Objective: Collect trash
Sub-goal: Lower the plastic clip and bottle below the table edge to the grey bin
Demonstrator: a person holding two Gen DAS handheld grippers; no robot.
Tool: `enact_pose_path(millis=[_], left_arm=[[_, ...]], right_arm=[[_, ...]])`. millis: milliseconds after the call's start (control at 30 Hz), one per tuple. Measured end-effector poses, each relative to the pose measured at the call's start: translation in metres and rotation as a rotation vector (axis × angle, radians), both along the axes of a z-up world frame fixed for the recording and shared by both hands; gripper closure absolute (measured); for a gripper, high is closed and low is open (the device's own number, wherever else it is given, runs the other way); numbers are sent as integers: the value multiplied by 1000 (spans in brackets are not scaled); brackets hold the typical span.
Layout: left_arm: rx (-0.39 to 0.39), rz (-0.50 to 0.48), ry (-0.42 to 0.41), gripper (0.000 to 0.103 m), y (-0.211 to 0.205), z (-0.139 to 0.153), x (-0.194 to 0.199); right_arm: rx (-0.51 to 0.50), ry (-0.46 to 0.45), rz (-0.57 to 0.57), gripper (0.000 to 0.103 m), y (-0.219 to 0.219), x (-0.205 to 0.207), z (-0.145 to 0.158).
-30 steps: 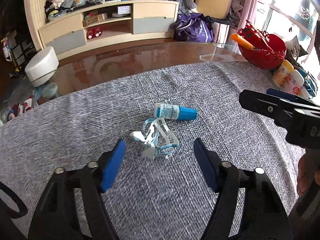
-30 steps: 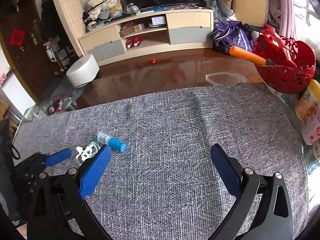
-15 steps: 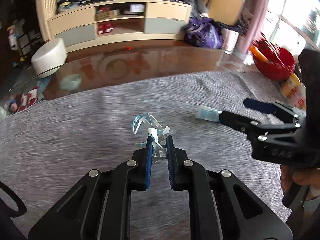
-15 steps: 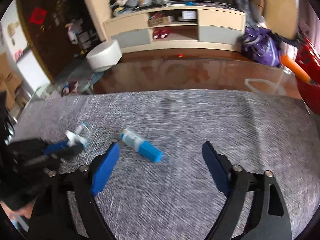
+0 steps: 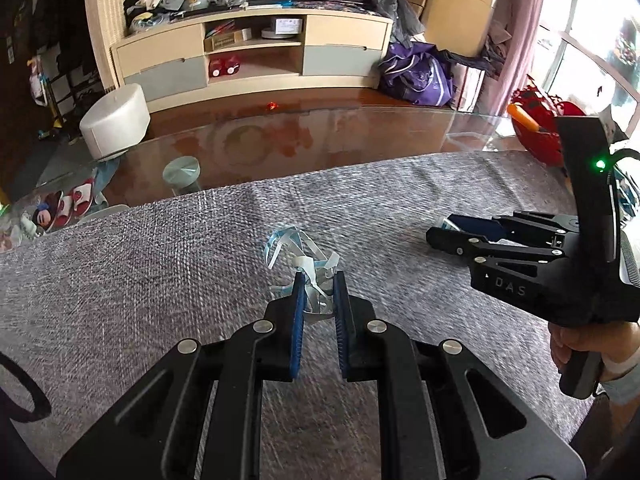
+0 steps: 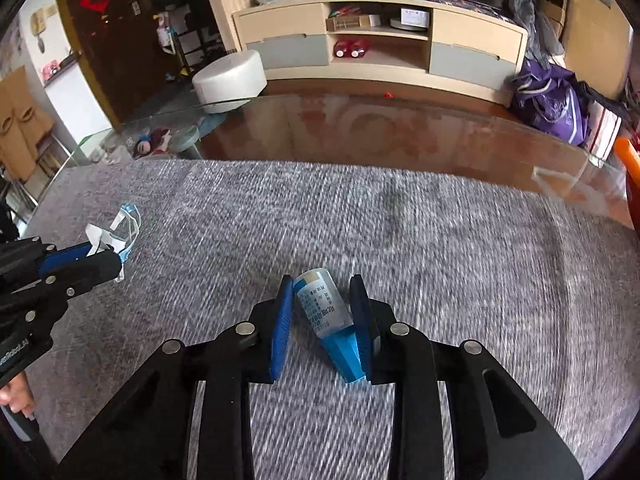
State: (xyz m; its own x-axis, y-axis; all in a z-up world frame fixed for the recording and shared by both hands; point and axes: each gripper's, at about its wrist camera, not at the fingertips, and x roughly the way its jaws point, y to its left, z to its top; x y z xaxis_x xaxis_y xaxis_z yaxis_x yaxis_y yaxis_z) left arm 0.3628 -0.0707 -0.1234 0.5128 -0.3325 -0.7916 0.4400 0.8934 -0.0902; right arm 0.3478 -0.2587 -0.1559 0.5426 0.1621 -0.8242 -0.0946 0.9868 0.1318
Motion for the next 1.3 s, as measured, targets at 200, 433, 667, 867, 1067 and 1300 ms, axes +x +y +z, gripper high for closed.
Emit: enact_pose_path(millis=[200,433,667,867,1067,1300], left_arm=[[-23,-11,-19,91,1,26,-43],[-48,-37,-63,91,14,69,-133],[-62,-45,-88,90,35,88,-229],[-54,-43,-42,90,48,58,-297],[-48,-29,46,90,53,3,-336],[5,-48,155,90,38,-61,-360]], right_arm=[[21,-36,-33,74,-4,-50,32],[47,-79,-24,74,4,-140,76],[81,-88,-21,74,9,-236,89],[96,-58,-11,74,20,-295,71],[124,29,-16,74,35,-335,21],[145,111,-27,74,45,-355,-31]])
